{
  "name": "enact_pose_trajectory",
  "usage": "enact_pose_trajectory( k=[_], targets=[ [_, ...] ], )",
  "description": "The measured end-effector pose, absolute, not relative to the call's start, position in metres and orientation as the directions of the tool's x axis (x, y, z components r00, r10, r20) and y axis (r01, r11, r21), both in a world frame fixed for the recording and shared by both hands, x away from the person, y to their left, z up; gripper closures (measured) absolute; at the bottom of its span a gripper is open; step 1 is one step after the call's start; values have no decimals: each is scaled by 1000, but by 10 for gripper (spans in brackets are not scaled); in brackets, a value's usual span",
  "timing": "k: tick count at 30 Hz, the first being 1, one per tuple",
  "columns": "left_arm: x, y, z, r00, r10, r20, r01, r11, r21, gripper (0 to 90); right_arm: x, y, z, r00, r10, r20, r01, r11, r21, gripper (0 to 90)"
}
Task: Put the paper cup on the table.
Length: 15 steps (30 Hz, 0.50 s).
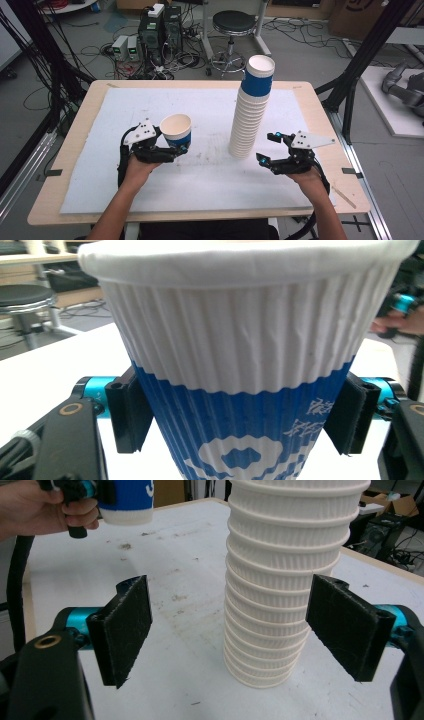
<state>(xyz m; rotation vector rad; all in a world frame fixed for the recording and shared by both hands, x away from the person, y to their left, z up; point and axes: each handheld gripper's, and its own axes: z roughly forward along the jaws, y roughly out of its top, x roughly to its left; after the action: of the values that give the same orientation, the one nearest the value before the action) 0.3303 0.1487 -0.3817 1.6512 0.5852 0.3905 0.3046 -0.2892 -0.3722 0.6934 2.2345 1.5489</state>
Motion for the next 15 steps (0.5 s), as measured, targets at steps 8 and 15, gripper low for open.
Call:
enact_pose_trajectory(
  k=[8,15],
  targets=[
    [351,163,-391,725,686,-66,164,-79,983,260,303,-292,-373,-819,573,3,200,281,939,188],
    [375,170,-410,635,769,-73,235,-102,967,259,306,-287,-375,-825,565,2,201,291,935,188]
  ],
)
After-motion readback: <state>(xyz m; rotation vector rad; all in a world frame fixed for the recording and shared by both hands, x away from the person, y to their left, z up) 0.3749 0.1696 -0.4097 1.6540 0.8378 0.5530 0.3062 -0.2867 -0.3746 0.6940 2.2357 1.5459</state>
